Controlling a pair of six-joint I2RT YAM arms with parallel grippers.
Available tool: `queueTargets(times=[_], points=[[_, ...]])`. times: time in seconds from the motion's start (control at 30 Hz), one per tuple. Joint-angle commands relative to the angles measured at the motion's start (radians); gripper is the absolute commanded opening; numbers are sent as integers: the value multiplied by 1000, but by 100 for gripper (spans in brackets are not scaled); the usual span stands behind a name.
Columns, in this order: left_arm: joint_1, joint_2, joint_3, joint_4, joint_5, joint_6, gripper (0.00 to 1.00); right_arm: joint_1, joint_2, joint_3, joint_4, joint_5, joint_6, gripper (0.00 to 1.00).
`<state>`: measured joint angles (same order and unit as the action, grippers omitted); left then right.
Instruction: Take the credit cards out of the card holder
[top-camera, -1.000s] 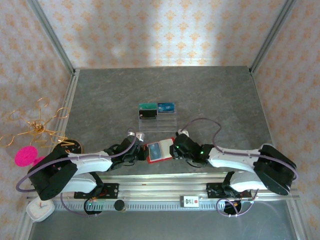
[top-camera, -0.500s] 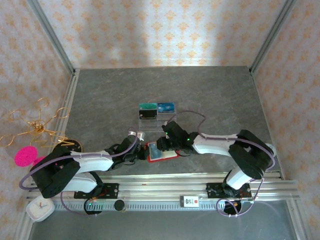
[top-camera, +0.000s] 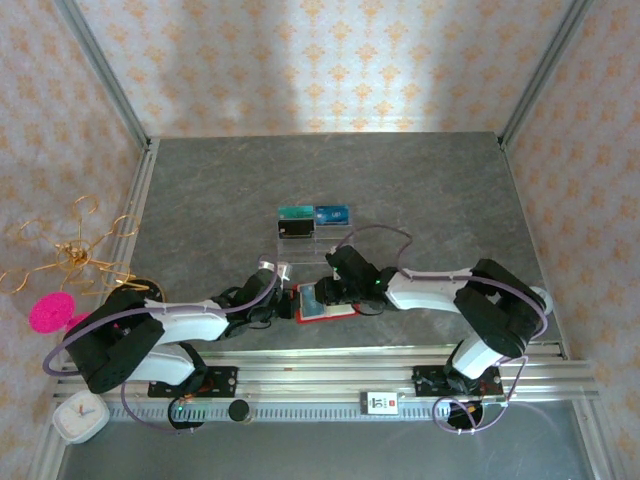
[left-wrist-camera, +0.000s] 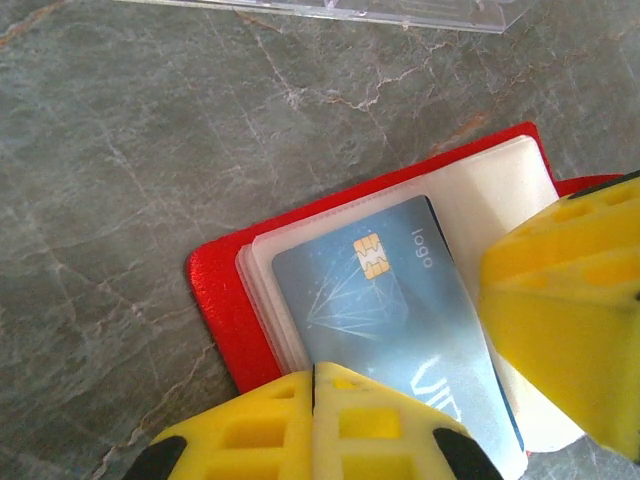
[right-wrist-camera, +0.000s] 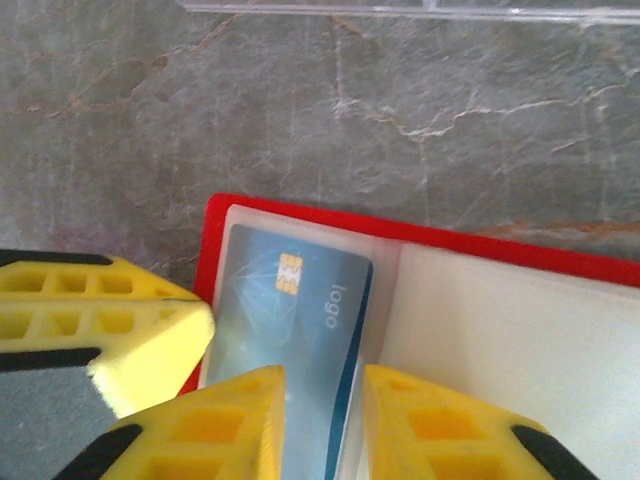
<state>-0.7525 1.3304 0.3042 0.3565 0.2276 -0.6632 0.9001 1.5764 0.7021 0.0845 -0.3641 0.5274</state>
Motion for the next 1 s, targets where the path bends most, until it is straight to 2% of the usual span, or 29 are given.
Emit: queueTargets(times=[0.0,0.3,0.7,0.97], points=[[11,4,4,-25,-24,26,0,-1,-41,-27,64,-22,22,27],[12,-2,-5,-17,-17,21,0,2,-37,-28,80,-47,20,26],[15,-1,-10,-13,-13,25,0,3,-25,-38,50,16,33,25],[17,-3,-17,-4,-7,23,0,9,11,-28,55,-4,32,24]])
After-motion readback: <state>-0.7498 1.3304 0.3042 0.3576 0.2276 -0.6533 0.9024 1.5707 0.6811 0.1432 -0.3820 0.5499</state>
